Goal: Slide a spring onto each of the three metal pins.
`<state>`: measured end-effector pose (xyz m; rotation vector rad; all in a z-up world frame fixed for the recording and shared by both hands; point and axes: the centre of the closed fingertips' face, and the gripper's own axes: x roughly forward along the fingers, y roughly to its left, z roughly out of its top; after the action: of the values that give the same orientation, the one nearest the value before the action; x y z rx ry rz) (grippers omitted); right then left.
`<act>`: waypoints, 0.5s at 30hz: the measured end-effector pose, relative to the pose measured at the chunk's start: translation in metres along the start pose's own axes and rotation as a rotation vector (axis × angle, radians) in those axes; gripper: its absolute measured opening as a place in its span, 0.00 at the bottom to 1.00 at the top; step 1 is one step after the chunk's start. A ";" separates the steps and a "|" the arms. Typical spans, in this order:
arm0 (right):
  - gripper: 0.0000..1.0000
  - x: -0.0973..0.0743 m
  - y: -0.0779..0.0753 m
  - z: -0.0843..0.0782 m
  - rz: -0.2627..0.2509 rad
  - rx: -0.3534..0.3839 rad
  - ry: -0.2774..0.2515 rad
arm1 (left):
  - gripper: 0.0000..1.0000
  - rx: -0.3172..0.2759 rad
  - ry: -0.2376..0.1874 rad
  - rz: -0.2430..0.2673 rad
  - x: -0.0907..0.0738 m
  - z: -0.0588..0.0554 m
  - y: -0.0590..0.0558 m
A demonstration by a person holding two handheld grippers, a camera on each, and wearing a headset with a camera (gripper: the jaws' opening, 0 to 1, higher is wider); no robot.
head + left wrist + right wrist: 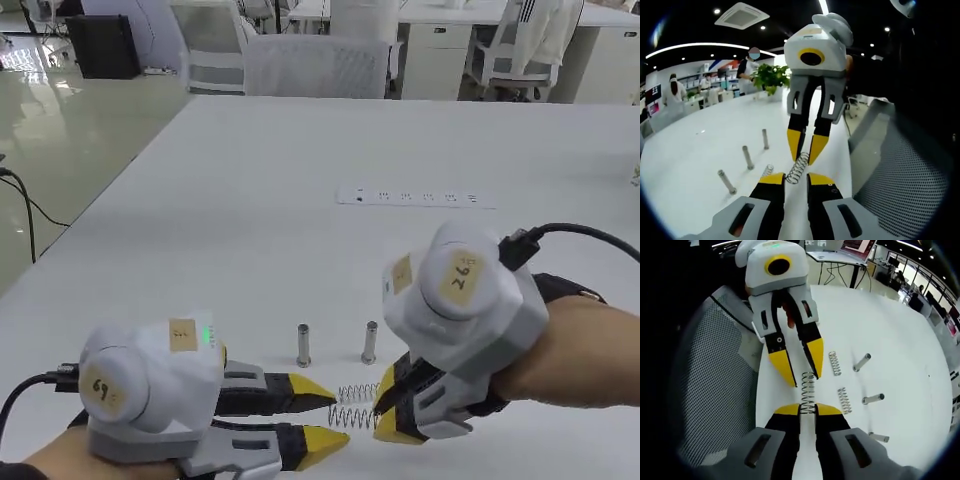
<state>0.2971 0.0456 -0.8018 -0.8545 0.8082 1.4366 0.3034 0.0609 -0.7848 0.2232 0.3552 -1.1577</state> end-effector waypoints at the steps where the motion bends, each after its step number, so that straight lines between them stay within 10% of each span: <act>1: 0.08 0.000 0.001 0.000 0.004 -0.006 0.002 | 0.07 0.004 0.002 -0.002 0.000 0.000 0.000; 15: 0.08 -0.009 0.008 0.004 0.049 0.000 -0.003 | 0.04 0.085 0.047 -0.029 0.000 -0.006 -0.010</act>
<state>0.2891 0.0442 -0.7920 -0.8374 0.8317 1.4801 0.2934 0.0591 -0.7901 0.3211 0.3519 -1.1990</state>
